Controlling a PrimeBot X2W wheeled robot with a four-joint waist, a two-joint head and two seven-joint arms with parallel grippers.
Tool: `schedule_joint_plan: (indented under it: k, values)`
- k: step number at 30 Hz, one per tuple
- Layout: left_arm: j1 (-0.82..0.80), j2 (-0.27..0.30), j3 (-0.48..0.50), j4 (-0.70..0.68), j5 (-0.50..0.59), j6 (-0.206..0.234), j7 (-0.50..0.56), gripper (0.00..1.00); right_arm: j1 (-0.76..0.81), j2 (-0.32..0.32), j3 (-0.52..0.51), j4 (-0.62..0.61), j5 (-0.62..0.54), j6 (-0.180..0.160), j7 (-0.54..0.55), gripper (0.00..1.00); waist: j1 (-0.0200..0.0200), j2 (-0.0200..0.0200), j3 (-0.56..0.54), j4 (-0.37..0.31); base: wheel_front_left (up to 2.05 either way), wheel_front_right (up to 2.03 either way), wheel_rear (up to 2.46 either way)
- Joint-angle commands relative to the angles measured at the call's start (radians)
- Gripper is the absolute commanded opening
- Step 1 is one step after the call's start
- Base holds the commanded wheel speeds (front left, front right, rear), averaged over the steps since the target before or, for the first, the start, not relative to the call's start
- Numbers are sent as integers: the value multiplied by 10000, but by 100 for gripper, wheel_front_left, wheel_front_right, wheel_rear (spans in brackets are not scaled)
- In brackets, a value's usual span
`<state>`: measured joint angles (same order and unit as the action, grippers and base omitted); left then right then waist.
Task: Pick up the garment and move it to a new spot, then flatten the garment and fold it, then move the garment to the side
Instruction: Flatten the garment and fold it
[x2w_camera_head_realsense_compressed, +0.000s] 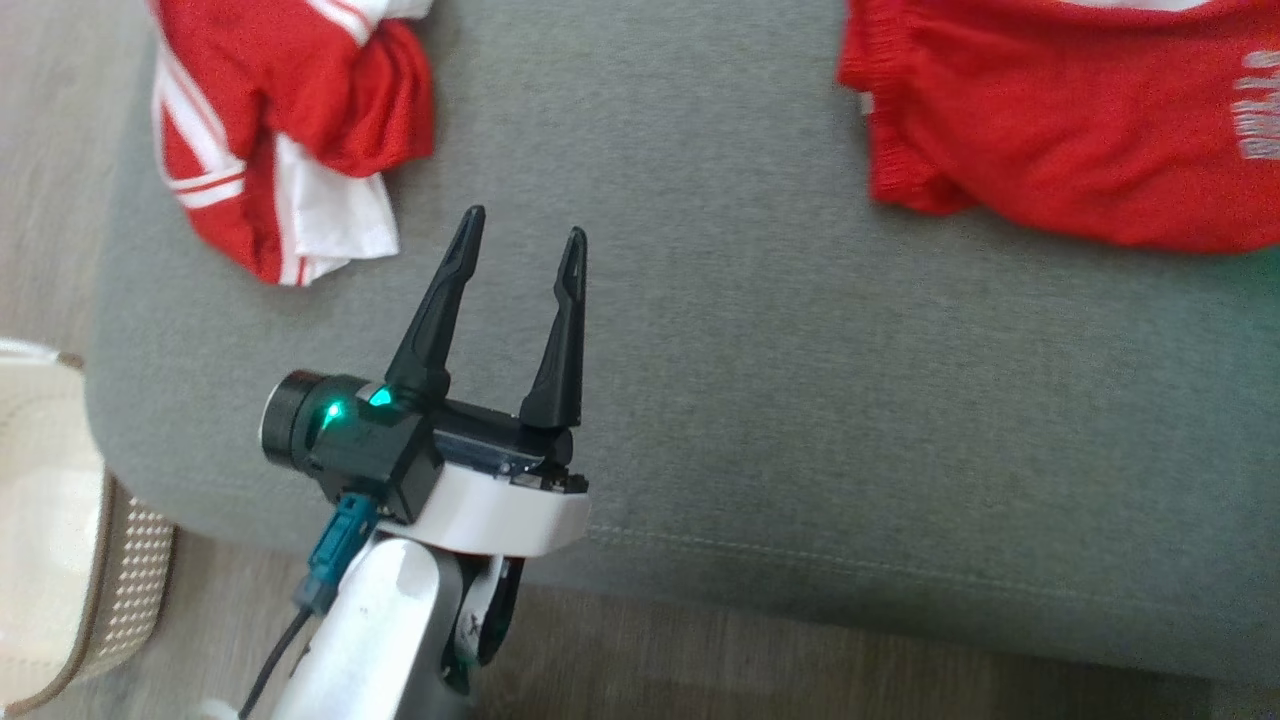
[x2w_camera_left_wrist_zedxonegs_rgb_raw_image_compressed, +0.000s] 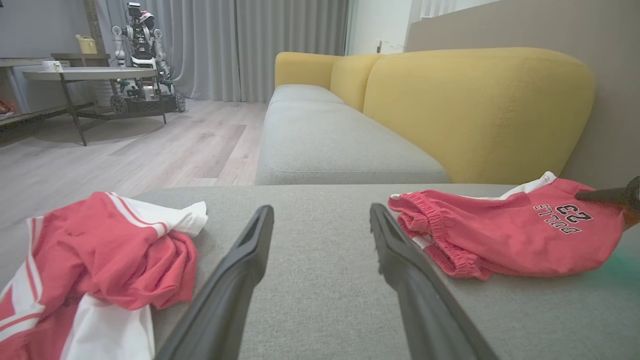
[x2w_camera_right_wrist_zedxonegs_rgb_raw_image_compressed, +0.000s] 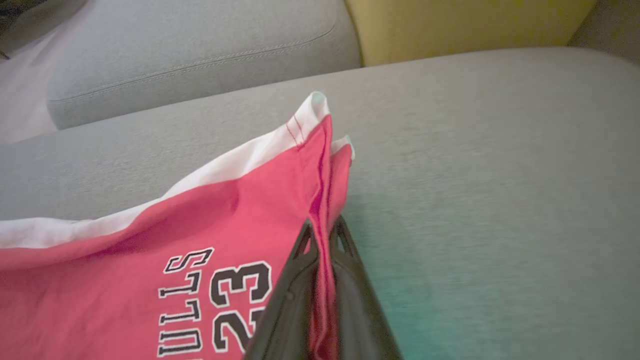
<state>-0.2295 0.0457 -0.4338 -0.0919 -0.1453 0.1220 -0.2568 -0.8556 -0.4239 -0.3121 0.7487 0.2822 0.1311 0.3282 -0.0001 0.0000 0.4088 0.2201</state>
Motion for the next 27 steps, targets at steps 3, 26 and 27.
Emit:
schedule_joint_plan:
  k: [3,26,27]
  values:
    - [-3,46,450,-379,119,-68,-49,100,141,-454,69,-780,-186,-4,155,0,1,0,-76,-282,0,0,0]
    - [-94,45,353,-17,146,-128,-49,100,-111,2780,3016,-3777,1079,-4,1085,0,1,0,-603,-747,0,0,0]
    - [-100,45,333,-22,126,-107,-49,100,-106,2926,3117,-3738,1112,-4,1044,0,1,0,-621,-713,0,0,0]
